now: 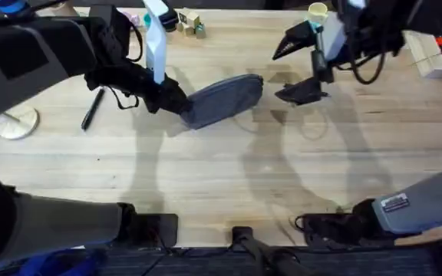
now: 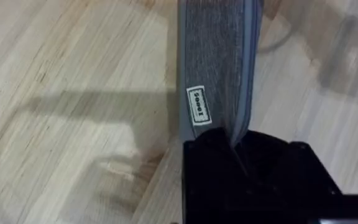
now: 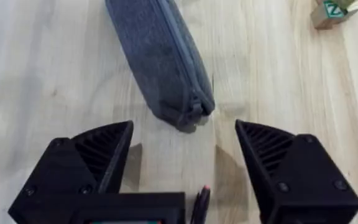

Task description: Unzip the bag, pick up the pens from the table one at a time and place them inside, then zip the bag closed.

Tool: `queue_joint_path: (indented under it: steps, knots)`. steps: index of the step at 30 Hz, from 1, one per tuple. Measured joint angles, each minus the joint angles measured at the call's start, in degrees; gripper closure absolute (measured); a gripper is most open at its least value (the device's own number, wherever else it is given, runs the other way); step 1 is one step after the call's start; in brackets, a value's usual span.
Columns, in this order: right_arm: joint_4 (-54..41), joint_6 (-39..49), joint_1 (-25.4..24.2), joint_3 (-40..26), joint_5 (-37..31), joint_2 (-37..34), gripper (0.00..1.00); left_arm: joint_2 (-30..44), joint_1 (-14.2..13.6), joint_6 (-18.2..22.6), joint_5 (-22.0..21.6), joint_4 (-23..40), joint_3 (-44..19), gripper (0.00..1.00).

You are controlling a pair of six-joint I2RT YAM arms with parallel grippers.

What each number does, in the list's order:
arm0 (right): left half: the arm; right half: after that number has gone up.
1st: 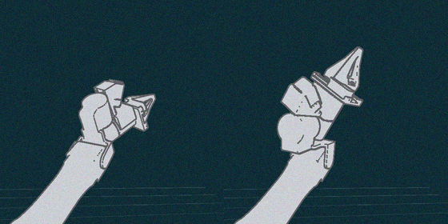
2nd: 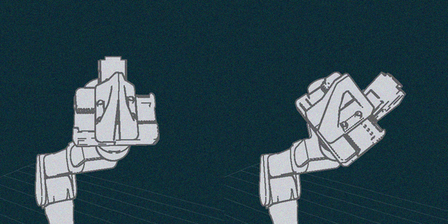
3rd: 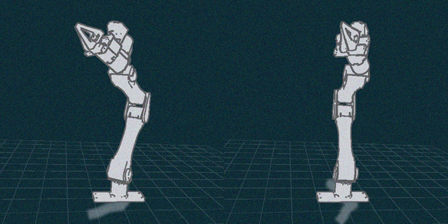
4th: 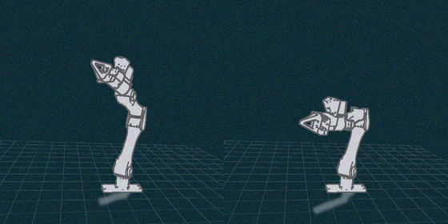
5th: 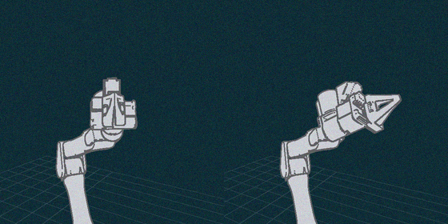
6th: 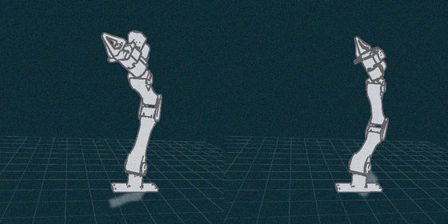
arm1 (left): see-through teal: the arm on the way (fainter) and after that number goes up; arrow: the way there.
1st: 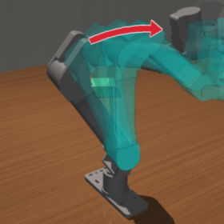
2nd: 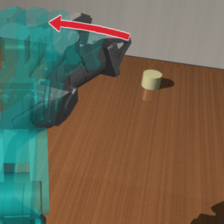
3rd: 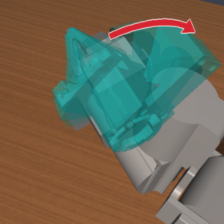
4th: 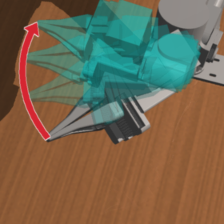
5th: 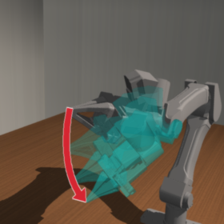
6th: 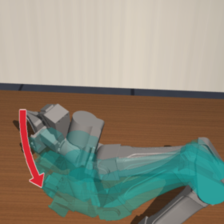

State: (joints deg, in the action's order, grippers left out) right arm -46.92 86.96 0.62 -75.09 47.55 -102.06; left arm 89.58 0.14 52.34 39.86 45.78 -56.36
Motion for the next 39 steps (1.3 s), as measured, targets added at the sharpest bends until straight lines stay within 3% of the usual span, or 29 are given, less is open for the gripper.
queue_joint_path:
  steps: [8, 16, 25, 30, 39]
  knots:
    - [6.3, -3.9, 3.0, 0.0, 0.0, -3.9, 0.017, 0.0, 0.0, 0.0, 0.0, 0.0, 0.0, 0.958]
    - [7.4, -4.9, 3.9, 0.0, -0.2, -7.0, 0.130, 0.0, 0.0, 0.0, -0.1, 0.0, 0.0, 0.958]
    - [8.3, -5.4, 4.2, 0.0, -0.2, -7.5, 0.595, 0.0, 0.0, 0.0, -0.1, 0.0, 0.0, 0.958]
    - [8.3, -5.7, 4.2, 0.0, -0.2, -7.5, 0.953, 0.0, 0.0, 0.0, -0.1, 0.0, 0.0, 0.958]
    - [8.1, -5.7, 4.3, 0.0, -1.1, -6.9, 0.968, 0.0, 0.0, 0.0, -0.2, 0.0, 0.0, 0.958]
